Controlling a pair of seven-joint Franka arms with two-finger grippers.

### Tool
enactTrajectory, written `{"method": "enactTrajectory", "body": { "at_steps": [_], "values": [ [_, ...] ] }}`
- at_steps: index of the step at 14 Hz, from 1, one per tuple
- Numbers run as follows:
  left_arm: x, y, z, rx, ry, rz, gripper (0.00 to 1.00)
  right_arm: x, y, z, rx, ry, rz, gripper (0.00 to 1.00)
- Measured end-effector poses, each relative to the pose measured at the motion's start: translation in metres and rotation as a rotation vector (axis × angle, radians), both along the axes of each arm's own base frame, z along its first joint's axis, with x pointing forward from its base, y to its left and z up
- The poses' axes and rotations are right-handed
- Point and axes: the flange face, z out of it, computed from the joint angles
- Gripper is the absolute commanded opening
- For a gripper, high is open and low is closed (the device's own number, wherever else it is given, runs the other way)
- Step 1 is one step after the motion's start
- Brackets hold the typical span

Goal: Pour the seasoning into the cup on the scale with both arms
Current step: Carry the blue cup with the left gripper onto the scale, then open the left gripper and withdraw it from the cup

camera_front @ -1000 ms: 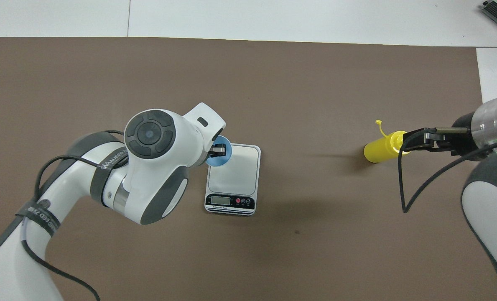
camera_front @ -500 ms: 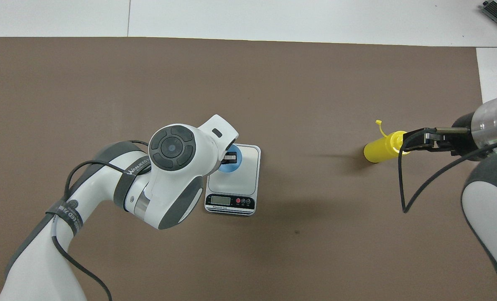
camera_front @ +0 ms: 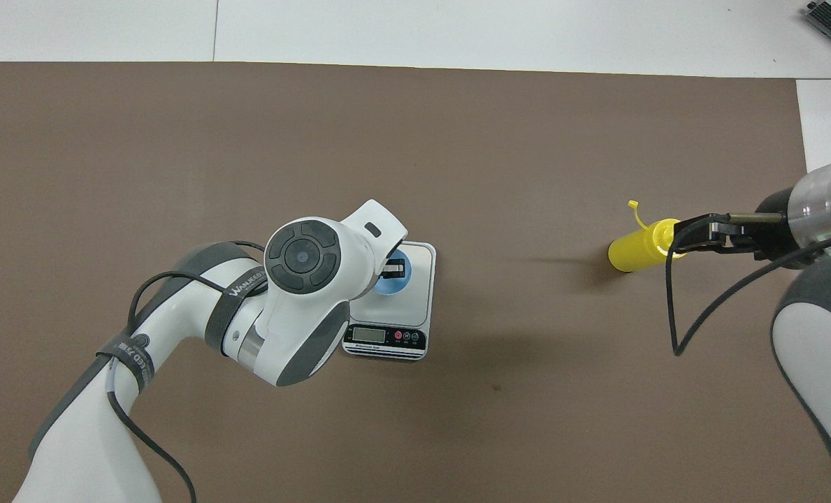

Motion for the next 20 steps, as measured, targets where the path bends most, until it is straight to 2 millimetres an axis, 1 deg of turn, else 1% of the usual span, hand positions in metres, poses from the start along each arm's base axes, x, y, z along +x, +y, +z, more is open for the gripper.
{"method": "enactTrajectory", "body": {
  "at_steps": [2, 3, 4, 5, 6, 9, 11, 13, 14, 16, 17, 18, 20],
  "values": [
    [0.002, 0.003, 0.000, 0.003, -0.003, 0.015, 1.00, 0.000, 0.000, 0.000, 0.000, 0.000, 0.000, 1.00],
    [0.007, 0.007, 0.003, 0.003, -0.008, 0.026, 1.00, 0.000, 0.000, 0.000, 0.000, 0.000, 0.000, 1.00],
    [0.014, 0.016, 0.010, 0.008, -0.021, 0.039, 1.00, 0.000, 0.000, 0.000, 0.000, 0.000, 0.000, 1.00],
    [0.023, 0.030, 0.021, 0.026, -0.037, 0.049, 1.00, 0.000, 0.000, 0.000, 0.000, 0.000, 0.000, 1.00],
    [0.033, 0.049, 0.037, 0.049, -0.050, 0.055, 1.00, 0.000, 0.000, 0.000, 0.000, 0.000, 0.000, 1.00],
    [0.058, 0.117, 0.084, 0.099, -0.044, 0.025, 1.00, 0.000, 0.000, 0.000, 0.000, 0.000, 0.000, 1.00],
    [0.067, 0.156, 0.102, 0.117, -0.039, 0.000, 1.00, 0.000, 0.000, 0.000, 0.000, 0.000, 0.000, 1.00],
    [0.072, 0.188, 0.112, 0.133, -0.030, -0.026, 1.00, 0.000, 0.000, 0.000, 0.000, 0.000, 0.000, 1.00],
    [0.072, 0.200, 0.117, 0.138, -0.027, -0.038, 1.00, 0.000, 0.000, 0.000, 0.000, 0.000, 0.000, 1.00],
    [0.072, 0.225, 0.134, 0.148, -0.022, -0.064, 1.00, 0.000, 0.000, 0.000, 0.000, 0.000, 0.000, 1.00],
    [0.070, 0.238, 0.146, 0.154, -0.014, -0.080, 1.00, 0.000, 0.000, 0.000, 0.000, 0.000, 0.000, 1.00],
    [0.069, 0.259, 0.168, 0.163, -0.003, -0.104, 1.00, 0.000, 0.000, 0.000, 0.000, 0.000, 0.000, 1.00],
    [0.067, 0.286, 0.193, 0.171, 0.016, -0.125, 1.00, 0.000, 0.000, 0.000, 0.000, 0.000, 0.000, 1.00]
  ]
}}
